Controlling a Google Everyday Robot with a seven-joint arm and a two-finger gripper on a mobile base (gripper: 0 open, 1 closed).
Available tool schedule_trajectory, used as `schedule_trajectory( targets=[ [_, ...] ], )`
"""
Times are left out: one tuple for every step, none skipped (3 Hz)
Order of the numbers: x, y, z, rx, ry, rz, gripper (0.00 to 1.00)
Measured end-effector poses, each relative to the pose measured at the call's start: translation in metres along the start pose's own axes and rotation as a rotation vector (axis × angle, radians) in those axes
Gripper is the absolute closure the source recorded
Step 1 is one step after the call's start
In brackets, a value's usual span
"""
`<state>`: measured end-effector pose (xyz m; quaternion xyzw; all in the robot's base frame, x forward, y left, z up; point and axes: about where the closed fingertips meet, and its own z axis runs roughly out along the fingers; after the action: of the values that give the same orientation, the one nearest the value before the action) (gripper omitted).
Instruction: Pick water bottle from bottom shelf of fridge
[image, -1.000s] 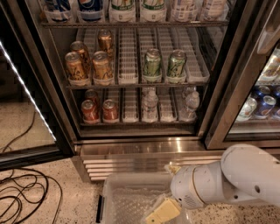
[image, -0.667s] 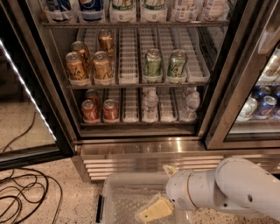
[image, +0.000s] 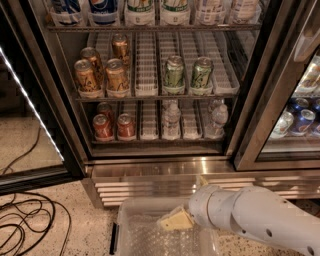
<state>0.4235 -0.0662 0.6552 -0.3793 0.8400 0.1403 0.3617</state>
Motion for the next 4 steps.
schedule_trajectory(
  targets=[
    [-0.001, -0.044, -0.002, 0.164, -0.024, 0.009, 0.0],
    [-0.012, -0.081, 0.0, 0.296, -0.104, 0.052, 0.0],
    [-0.015, -0.091, -0.007, 0.346, -0.126, 0.055, 0.0],
    [-0.015, -0.091, -0.007, 0.347, -0.126, 0.055, 0.0]
  ],
)
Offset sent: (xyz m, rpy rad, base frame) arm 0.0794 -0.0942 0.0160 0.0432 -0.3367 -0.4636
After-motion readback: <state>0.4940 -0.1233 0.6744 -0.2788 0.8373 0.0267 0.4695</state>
